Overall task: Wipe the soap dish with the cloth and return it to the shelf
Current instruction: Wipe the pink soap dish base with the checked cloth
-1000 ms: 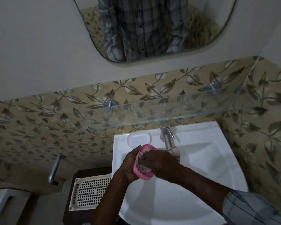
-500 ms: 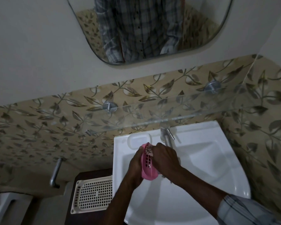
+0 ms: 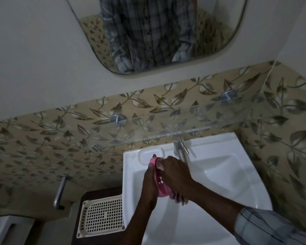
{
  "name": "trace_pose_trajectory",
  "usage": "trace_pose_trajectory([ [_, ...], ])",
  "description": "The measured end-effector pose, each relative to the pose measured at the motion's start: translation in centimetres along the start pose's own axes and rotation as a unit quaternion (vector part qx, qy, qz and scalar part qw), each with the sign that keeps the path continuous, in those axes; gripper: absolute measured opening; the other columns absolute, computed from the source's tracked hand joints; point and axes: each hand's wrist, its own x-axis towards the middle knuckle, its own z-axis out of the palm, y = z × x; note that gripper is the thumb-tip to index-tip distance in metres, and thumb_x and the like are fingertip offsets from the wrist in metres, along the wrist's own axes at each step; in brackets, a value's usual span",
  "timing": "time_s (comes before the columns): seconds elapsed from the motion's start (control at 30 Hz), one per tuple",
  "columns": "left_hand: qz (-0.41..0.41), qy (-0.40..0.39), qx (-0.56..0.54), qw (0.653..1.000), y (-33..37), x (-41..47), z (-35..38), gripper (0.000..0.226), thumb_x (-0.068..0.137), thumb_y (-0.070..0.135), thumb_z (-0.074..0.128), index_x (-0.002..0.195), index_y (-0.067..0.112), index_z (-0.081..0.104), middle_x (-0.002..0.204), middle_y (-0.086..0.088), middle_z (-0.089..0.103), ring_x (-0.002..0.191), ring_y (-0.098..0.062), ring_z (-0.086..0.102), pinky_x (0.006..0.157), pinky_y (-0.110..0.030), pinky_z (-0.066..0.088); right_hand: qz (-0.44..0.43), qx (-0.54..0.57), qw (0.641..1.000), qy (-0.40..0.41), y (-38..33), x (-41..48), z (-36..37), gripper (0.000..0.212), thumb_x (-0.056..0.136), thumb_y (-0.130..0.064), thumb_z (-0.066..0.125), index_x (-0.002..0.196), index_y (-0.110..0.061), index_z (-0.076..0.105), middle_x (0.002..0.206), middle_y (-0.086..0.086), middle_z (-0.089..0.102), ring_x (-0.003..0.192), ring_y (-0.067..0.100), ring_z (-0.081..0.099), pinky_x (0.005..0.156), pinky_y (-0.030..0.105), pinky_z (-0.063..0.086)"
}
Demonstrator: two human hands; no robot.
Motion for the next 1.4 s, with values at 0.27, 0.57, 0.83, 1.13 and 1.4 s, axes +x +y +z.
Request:
trace_pose_trajectory([
  [0.27, -0.044, -0.003, -0.077, 0.996, 1.0, 1.6, -2.1, 0.059, 0.089, 0.056, 0.046, 0.133, 0.019, 0.062, 0.102, -0.013, 0.077, 0.089, -0.030, 0.073, 0.084, -0.047, 0.057, 0.125, 0.258, 0.956, -0.064, 3.7, 0.5, -3.4, 0.007, 0.073, -0.012, 0.073, 0.071, -0.006, 0.070, 0.065, 0.000, 0.064, 0.065, 0.013, 0.062, 0.061, 0.025, 0.046],
  [0.57, -0.180, -0.069, -0.113, 0.975, 1.9, 1.7, -1.6, 0.057, 0.100, 0.048, 0.040, 0.119, 0.004, 0.071, 0.115, -0.024, 0.071, 0.101, -0.035, 0.071, 0.089, -0.044, 0.058, -0.296, 0.004, 0.955, -0.001, 1.7, -3.0, -1.0, 0.035, 0.074, -0.005, 0.074, 0.108, -0.008, 0.072, 0.107, 0.011, 0.071, 0.087, 0.030, 0.071, 0.066, 0.034, 0.060],
  [0.83, -0.213, -0.070, -0.073, 0.972, 2.0, 1.5, -2.3, 0.056, 0.101, 0.049, 0.039, 0.137, 0.010, 0.059, 0.132, -0.023, 0.058, 0.121, -0.037, 0.052, 0.103, -0.048, 0.043, -0.354, -0.022, 0.930, -0.098, 3.3, -2.2, -1.4, 0.042, 0.068, -0.002, 0.072, 0.106, -0.019, 0.072, 0.112, 0.004, 0.069, 0.088, 0.026, 0.068, 0.068, 0.031, 0.056],
  [1.13, -0.197, -0.073, -0.025, 0.977, 2.5, 1.6, -2.5, 0.058, 0.101, 0.050, 0.039, 0.142, 0.012, 0.054, 0.150, -0.030, 0.046, 0.125, -0.043, 0.049, 0.113, -0.057, 0.034, -0.285, -0.056, 0.955, -0.061, 3.3, -2.4, -0.7, 0.029, 0.075, -0.005, 0.064, 0.099, -0.017, 0.074, 0.099, 0.004, 0.068, 0.074, 0.024, 0.069, 0.057, 0.027, 0.055],
  [1.4, -0.175, -0.077, 0.017, 0.981, 3.0, 1.2, -2.1, 0.054, 0.100, 0.048, 0.040, 0.137, 0.013, 0.058, 0.127, -0.028, 0.062, 0.104, -0.035, 0.062, 0.095, -0.047, 0.048, -0.300, -0.070, 0.950, -0.050, 4.4, -2.4, -1.1, 0.034, 0.082, -0.001, 0.058, 0.111, -0.012, 0.073, 0.111, 0.008, 0.070, 0.085, 0.028, 0.071, 0.065, 0.033, 0.058],
])
